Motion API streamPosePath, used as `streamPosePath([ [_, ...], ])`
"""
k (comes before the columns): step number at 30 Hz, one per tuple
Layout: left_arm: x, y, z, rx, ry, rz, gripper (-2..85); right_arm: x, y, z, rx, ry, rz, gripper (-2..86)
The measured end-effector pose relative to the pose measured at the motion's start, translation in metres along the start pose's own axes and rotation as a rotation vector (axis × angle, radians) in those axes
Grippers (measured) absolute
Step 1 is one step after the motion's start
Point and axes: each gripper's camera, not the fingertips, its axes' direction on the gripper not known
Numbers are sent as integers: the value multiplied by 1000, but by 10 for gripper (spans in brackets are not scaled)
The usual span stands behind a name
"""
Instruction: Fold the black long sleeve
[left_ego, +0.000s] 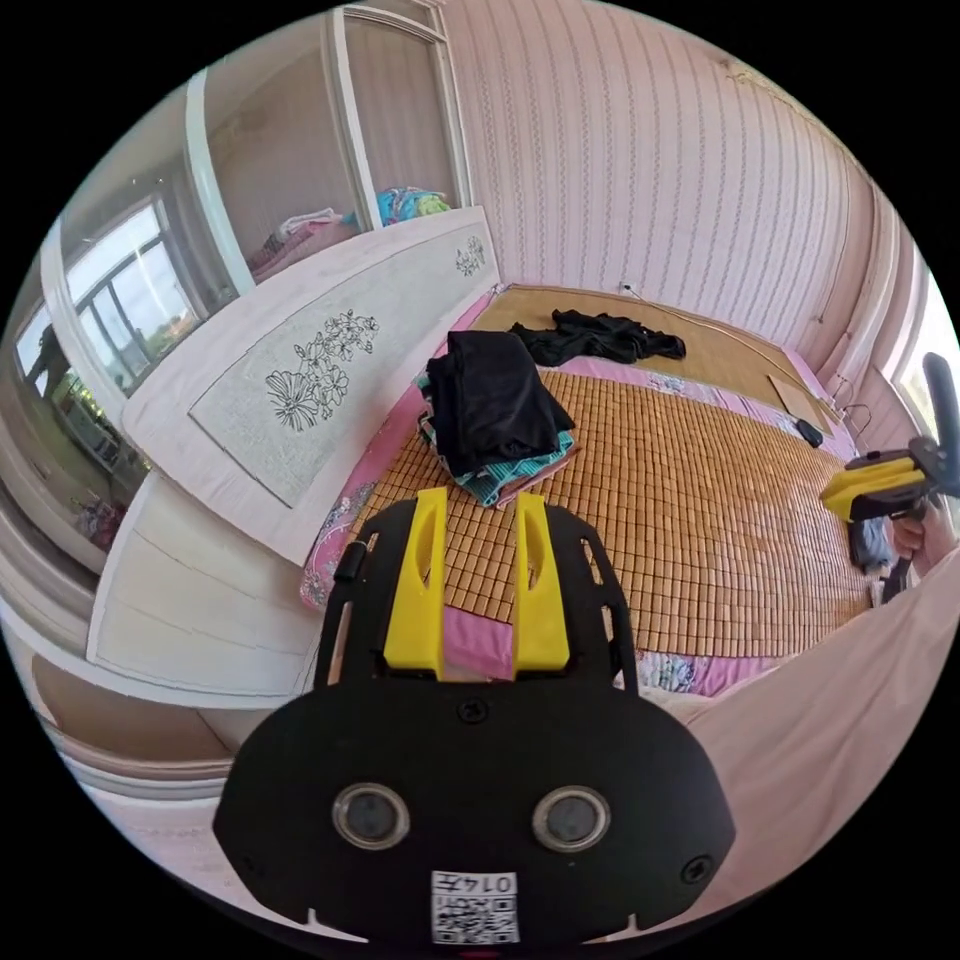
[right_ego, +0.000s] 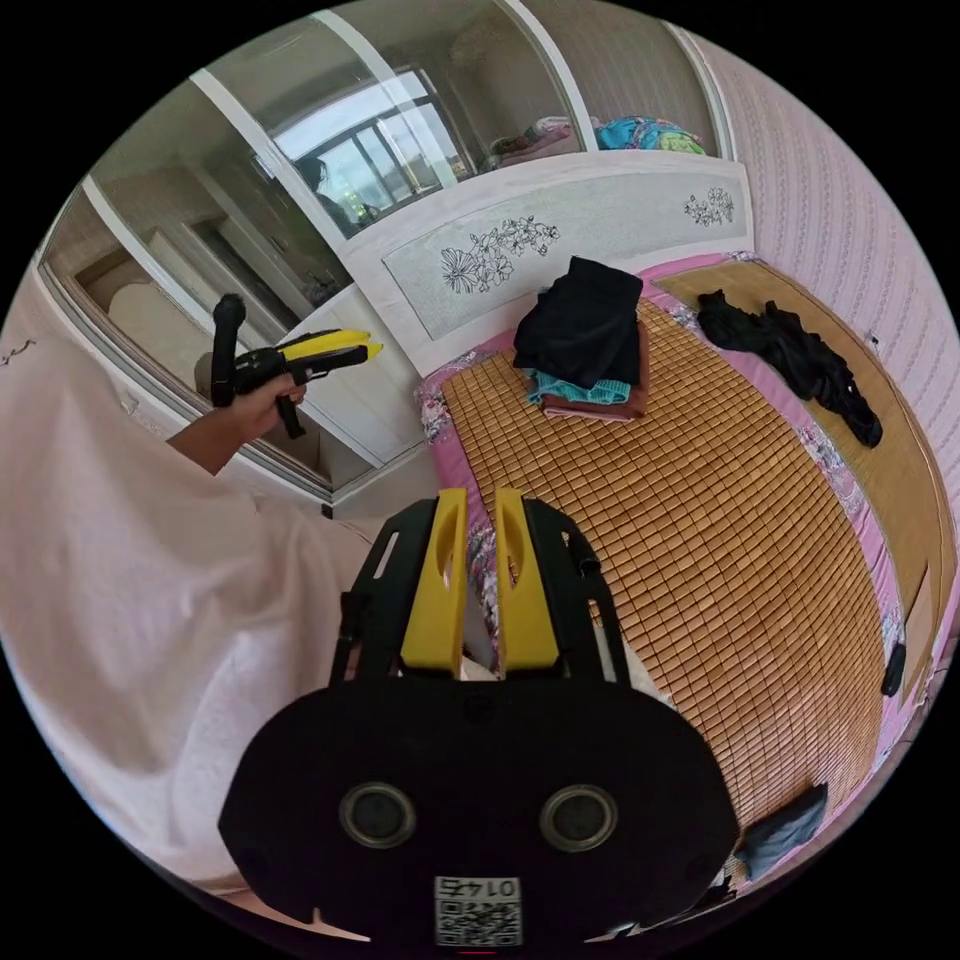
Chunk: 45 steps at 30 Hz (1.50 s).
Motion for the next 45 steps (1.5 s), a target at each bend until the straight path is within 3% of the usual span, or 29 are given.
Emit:
streamPosePath([
  [4,-30,-32,85,-35,102,151,101,-15,-86,32,7,65,-14,4],
  [10,-79,-75,207,-170,287,286,103,-12,-248,117,-193,47,54,-2],
  [14,-100,-100,266,-164,355,257,103,-4,-350,173,-377,88,-6,8],
  [21,-103,-134,352,-184,392,211,106,20,-483,240,-513,153,-43,64],
  [28,-106,-154,416,-244,442,166,105,23,-544,284,-601,211,-30,78],
  [32,-100,-167,445,-264,464,167,40,50,-559,312,-688,199,185,50],
  [35,-104,-175,453,-238,476,183,6,74,-559,292,-605,97,347,2],
  [45,-130,-178,428,-105,546,203,-8,88,-491,209,-421,123,416,3],
])
